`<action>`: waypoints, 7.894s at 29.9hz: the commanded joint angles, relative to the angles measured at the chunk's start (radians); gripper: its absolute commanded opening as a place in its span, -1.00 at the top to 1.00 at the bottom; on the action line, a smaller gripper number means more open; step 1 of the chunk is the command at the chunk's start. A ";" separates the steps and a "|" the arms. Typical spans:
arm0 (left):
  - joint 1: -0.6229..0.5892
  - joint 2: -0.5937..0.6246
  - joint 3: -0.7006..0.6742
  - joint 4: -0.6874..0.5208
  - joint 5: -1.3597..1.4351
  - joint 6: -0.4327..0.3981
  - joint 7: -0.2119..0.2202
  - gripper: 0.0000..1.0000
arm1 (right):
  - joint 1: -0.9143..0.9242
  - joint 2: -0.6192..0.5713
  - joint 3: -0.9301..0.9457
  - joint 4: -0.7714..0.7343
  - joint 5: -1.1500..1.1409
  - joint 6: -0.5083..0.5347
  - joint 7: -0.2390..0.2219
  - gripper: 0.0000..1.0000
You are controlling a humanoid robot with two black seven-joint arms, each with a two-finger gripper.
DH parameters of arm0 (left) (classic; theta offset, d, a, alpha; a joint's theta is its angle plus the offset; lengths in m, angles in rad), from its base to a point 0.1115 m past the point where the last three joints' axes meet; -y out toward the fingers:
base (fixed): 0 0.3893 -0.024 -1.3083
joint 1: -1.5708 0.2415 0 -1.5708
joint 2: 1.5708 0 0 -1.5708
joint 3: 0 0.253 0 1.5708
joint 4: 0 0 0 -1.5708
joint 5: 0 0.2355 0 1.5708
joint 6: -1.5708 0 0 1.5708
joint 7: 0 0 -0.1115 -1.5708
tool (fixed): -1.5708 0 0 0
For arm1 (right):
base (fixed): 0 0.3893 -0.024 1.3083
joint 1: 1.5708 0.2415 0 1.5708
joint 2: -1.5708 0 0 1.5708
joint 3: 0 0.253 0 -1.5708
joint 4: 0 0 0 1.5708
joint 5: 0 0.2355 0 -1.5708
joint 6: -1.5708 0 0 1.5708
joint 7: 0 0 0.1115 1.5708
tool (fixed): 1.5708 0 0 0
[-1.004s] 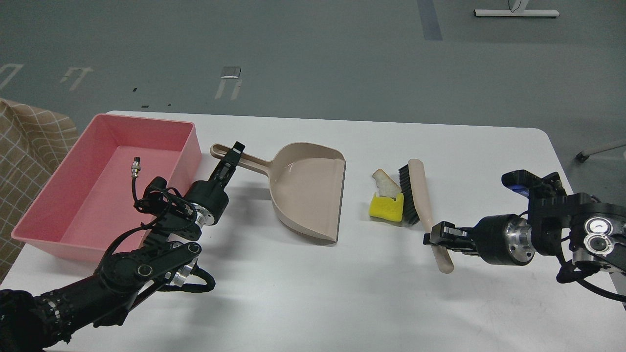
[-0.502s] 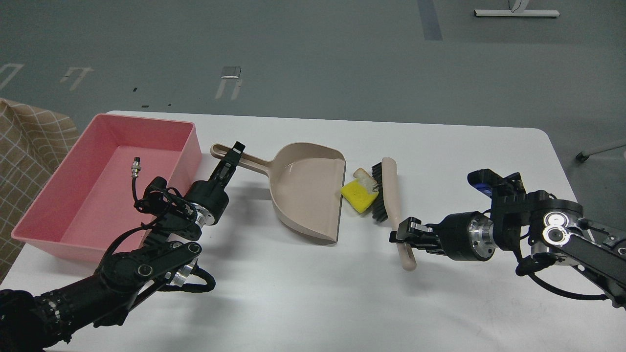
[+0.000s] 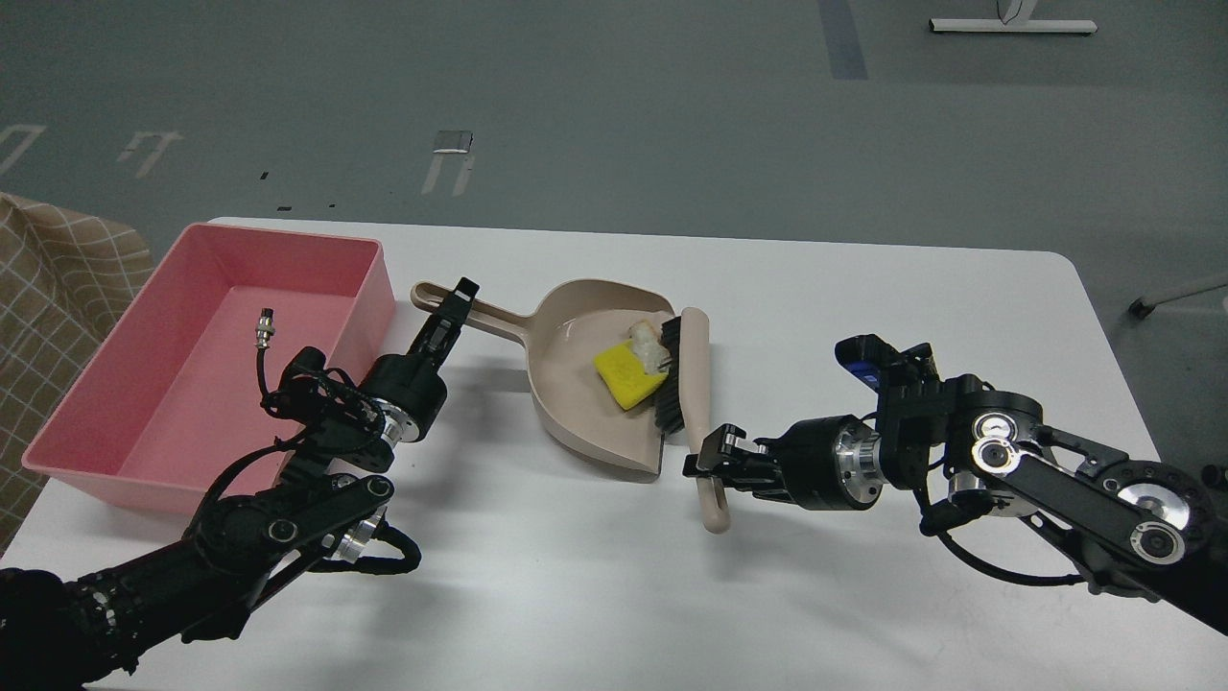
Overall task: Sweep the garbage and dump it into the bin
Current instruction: 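Sweep the yellow garbage into the dustpan with the brush, then lift the brush away and raise the dustpan with the left gripper, then carry the dustpan over the pink bin with the left gripper, then tilt the dustpan to dump the garbage into the pink bin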
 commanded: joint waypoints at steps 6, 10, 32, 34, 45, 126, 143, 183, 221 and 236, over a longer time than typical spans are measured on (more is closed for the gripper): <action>-0.001 -0.001 0.000 0.000 0.000 0.000 0.002 1.00 | 0.024 0.168 0.065 -0.065 -0.001 0.000 0.000 1.00; -0.001 0.001 0.000 0.000 -0.002 0.000 0.002 1.00 | 0.066 0.175 0.066 -0.065 0.000 0.000 0.000 1.00; -0.002 0.002 -0.001 0.002 -0.003 0.000 0.005 1.00 | 0.110 0.109 0.096 0.000 0.006 0.000 -0.001 1.00; -0.004 0.001 -0.003 0.002 -0.005 0.000 0.006 1.00 | 0.124 0.108 0.107 0.001 0.006 0.000 -0.001 1.00; -0.012 0.027 -0.006 -0.072 -0.023 0.000 0.011 1.00 | 0.136 0.034 0.171 0.050 0.006 0.000 0.000 1.00; -0.134 0.528 -0.066 -0.176 -0.356 -0.153 0.003 1.00 | -0.112 -0.308 0.477 0.016 0.137 0.000 0.017 1.00; -0.131 0.763 -0.084 -0.189 -0.364 -0.407 -0.042 1.00 | -0.118 -0.296 0.475 0.003 0.135 0.000 0.017 1.00; -0.032 0.958 -0.071 -0.031 -0.414 -0.650 -0.042 1.00 | -0.138 -0.292 0.475 0.004 0.134 0.000 0.015 1.00; -0.055 1.073 -0.075 -0.169 -0.105 -0.517 -0.042 1.00 | -0.135 -0.266 0.475 -0.011 0.132 0.000 0.015 1.00; -0.061 1.148 -0.075 -0.328 0.020 -0.368 -0.042 1.00 | -0.134 -0.263 0.477 -0.011 0.132 0.000 0.015 1.00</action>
